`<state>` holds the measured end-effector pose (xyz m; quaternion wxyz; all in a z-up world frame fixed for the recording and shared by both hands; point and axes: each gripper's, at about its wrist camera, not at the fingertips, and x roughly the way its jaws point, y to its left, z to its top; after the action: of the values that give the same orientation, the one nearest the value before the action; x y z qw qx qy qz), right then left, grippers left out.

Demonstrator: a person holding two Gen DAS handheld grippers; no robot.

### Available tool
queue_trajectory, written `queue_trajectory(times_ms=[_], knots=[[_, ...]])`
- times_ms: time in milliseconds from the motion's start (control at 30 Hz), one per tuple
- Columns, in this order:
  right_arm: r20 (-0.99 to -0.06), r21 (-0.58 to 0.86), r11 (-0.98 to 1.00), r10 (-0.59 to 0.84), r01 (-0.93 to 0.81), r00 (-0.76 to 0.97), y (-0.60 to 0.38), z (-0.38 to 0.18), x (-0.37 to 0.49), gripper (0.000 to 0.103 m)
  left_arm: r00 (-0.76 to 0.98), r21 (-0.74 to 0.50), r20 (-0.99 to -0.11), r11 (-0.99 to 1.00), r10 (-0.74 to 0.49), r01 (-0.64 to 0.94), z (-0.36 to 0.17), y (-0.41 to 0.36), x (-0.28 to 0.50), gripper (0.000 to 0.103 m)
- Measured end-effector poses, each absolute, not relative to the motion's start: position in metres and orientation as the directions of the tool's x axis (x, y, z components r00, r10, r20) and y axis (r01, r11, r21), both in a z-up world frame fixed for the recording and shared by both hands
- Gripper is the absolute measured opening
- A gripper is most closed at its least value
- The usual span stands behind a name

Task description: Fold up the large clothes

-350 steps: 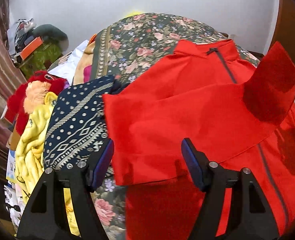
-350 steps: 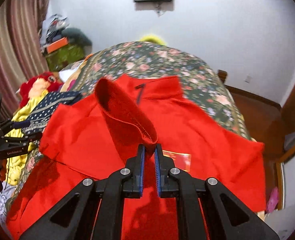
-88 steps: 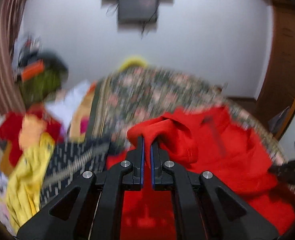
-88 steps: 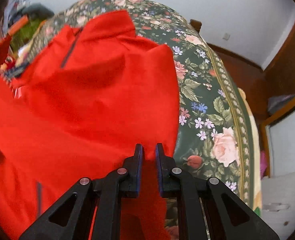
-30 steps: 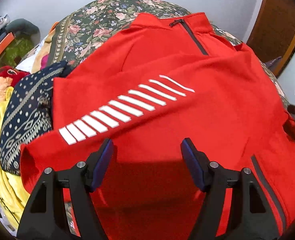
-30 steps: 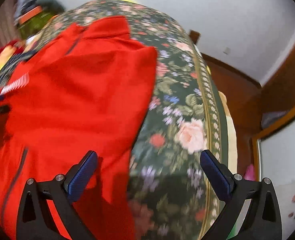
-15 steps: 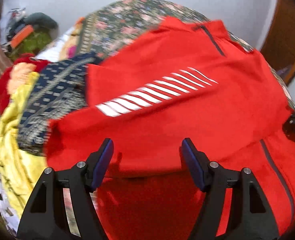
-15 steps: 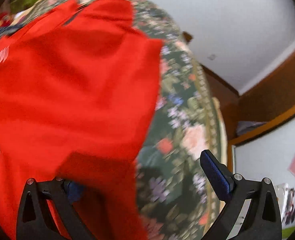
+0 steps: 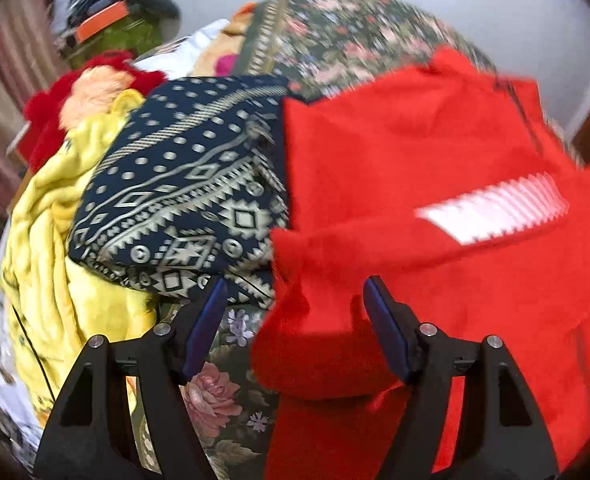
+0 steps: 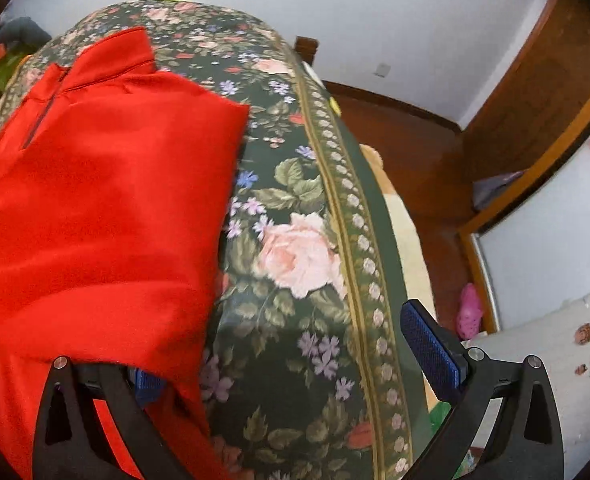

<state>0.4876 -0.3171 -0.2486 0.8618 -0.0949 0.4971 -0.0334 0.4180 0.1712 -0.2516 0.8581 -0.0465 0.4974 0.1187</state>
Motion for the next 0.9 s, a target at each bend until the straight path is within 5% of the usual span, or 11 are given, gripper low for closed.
queue_trajectory(times_ms=[233, 600, 900], knots=[[-0.859, -0.173, 0.967, -0.056, -0.185, 0.509, -0.311, -0.22, 0.452, 0.101, 0.444, 0.198, -0.866, 0.973, 0.229, -0.115, -0.269, 0.141, 0.426, 0.07], [-0.779, 0.045, 0.949, 0.229, -0.312, 0.583, -0.273, -0.134, 0.471, 0.101, 0.592, 0.056, -0.804, 0.998, 0.053, -0.013, -0.182, 0.112, 0.467, 0.073], [-0.782, 0.128, 0.924, 0.318, -0.36, 0.537, -0.209, -0.138, 0.559, 0.101, 0.588, -0.004, -0.808, 0.999, -0.034, 0.051, -0.157, 0.097, 0.553, 0.079]])
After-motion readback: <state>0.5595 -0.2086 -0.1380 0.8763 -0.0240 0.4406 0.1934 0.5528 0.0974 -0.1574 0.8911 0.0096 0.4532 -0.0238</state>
